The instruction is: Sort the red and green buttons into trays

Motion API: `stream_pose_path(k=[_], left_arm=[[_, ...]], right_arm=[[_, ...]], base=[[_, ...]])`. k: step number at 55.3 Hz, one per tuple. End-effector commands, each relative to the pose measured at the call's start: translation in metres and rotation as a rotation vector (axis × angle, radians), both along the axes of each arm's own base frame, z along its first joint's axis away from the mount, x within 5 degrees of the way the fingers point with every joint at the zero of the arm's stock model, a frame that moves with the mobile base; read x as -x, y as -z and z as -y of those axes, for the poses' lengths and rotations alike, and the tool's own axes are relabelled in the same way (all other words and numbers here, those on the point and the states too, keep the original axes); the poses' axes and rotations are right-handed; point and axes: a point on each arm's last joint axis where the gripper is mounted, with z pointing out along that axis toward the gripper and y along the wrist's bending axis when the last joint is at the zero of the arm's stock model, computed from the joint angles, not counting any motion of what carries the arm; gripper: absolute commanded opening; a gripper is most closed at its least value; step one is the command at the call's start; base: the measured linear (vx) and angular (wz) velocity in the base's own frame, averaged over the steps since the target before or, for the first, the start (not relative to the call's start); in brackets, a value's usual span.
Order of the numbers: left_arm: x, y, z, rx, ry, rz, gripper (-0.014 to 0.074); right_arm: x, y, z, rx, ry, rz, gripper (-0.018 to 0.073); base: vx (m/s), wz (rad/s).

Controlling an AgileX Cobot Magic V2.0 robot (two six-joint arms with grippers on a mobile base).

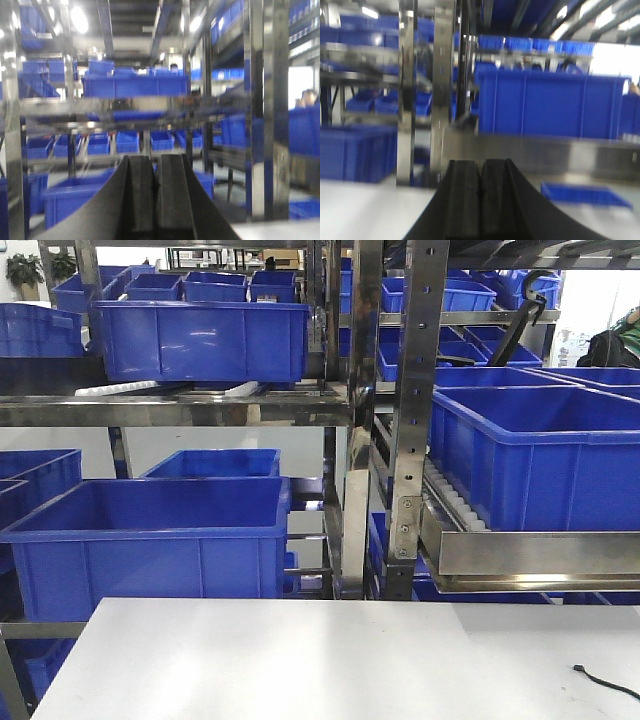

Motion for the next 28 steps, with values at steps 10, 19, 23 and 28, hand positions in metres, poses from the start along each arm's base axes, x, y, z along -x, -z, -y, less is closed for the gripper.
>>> stream_pose_path(k=[10,19,23,28], left_arm=[[-0.019,-0.122,0.003,-0.074,-0.027,0.083,-0.0004],[-0.077,-0.159,0.011,-0.086,-0.023,-0.005,-0.0004],[-0.098,-0.164,0.014,-0.090,-0.020,-0.028,-0.0004],[-0.119,-0.161,0.017,-0.088,-0.016,-0.072,-0.0004]], right_arm=[[-0.011,-0.129,-0.001,0.063,0.016,0.188,-0.0009],[-0.064,-0.160,-0.002,0.060,0.011,0.104,-0.0009],[-0.085,-0.161,-0.002,0.059,0.009,0.073,-0.0009],[-0.107,-0.153,-0.003,0.060,0.006,0.015,-0.0009]], base=[[0.00,0.00],[0.00,0.00],[0.00,0.00],[0.00,0.00]])
